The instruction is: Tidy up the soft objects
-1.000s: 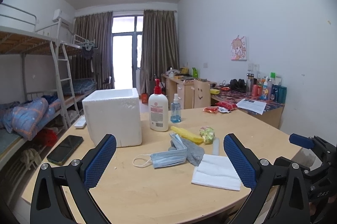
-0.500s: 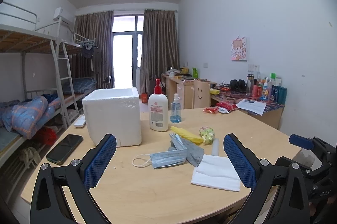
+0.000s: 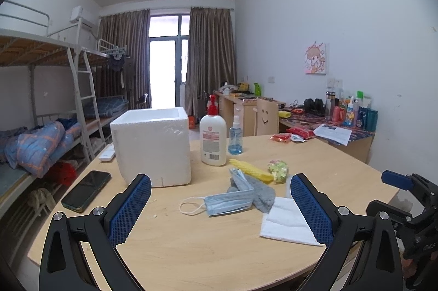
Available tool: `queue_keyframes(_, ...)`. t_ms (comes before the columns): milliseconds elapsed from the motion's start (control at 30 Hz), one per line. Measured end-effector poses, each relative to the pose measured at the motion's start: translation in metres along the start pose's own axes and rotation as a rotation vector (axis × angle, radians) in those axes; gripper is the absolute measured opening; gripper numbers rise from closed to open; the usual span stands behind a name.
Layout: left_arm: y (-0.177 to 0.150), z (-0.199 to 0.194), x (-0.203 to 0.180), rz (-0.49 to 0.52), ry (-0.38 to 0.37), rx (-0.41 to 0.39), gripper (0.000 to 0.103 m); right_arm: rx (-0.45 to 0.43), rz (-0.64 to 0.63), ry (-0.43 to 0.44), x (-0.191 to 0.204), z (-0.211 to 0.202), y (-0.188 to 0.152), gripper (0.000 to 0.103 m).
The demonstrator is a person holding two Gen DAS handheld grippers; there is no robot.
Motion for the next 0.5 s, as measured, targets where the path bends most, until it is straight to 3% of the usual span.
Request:
queue_keyframes(300,-0.012,0.029,0.007,0.020,-0.017,0.078,0.102,0.050,-0.009,-0.003,-0.001,0.024,-0.004,0.102)
queue_keyframes(500,-0.020,0.056,0.007,0.038,-0.116,0.168,0.102,0.091,-0.009,0.002,-0.003,0.040,-0.010,0.102)
Point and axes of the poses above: each gripper's, at about its wrist camera, not at the fingertips, and z roughly the way its jaws point, x to its left, y to its top, the point moved 3 cm from there along z, roughly the way its jaws point, and after that the axes turned 1 degree about -x, right-handed, at the moved point
